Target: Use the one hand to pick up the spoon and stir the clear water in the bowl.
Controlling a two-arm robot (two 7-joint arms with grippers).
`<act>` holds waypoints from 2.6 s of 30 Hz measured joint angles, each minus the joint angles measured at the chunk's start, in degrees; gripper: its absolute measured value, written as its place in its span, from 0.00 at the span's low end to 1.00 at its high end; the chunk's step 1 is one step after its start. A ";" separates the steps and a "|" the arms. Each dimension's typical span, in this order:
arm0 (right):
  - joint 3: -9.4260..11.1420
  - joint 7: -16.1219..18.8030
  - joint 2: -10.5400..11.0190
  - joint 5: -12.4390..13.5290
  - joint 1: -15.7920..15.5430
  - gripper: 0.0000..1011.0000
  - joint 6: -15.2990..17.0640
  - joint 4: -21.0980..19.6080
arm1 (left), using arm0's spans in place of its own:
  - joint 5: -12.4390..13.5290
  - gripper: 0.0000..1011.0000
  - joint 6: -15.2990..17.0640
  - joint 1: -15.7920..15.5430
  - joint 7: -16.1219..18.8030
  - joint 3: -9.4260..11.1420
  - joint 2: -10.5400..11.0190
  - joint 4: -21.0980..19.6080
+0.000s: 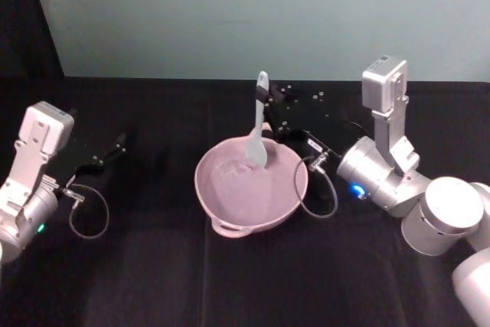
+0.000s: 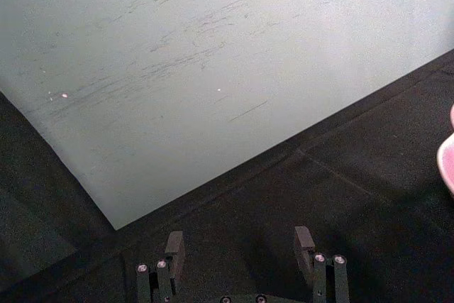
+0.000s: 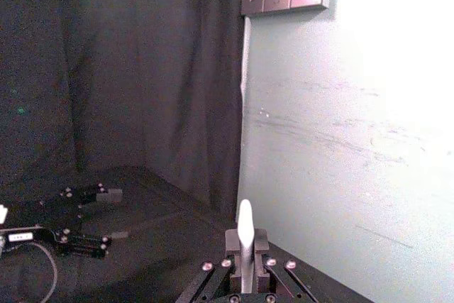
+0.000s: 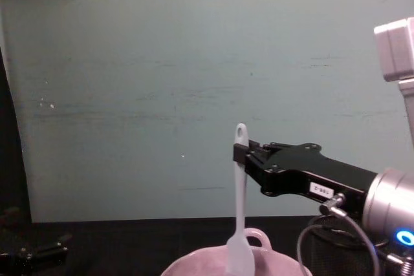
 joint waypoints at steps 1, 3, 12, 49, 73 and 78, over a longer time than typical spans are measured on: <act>0.36 0.04 0.38 -0.01 -0.31 0.11 0.57 -0.59 | 0.00 1.00 0.00 0.00 0.00 0.00 0.00 0.00; 0.64 0.24 0.90 0.02 -0.70 0.11 1.15 -1.39 | 0.00 1.00 0.00 0.00 0.00 0.00 0.00 0.00; 2.05 4.12 5.46 4.01 -4.99 0.11 5.81 -9.12 | 0.00 1.00 0.00 0.00 0.00 0.00 0.00 0.00; 0.44 -1.19 0.30 -1.14 -0.85 0.11 1.30 -1.56 | 0.00 1.00 0.00 0.00 0.00 0.00 0.00 0.00; -0.52 6.72 6.61 9.37 -8.77 0.11 8.95 -14.38 | 0.00 1.00 0.00 0.00 0.00 0.00 0.00 0.00; -2.40 6.65 4.76 8.59 -7.14 0.11 5.81 -11.75 | 0.00 1.00 -0.01 0.00 0.00 0.00 0.00 0.00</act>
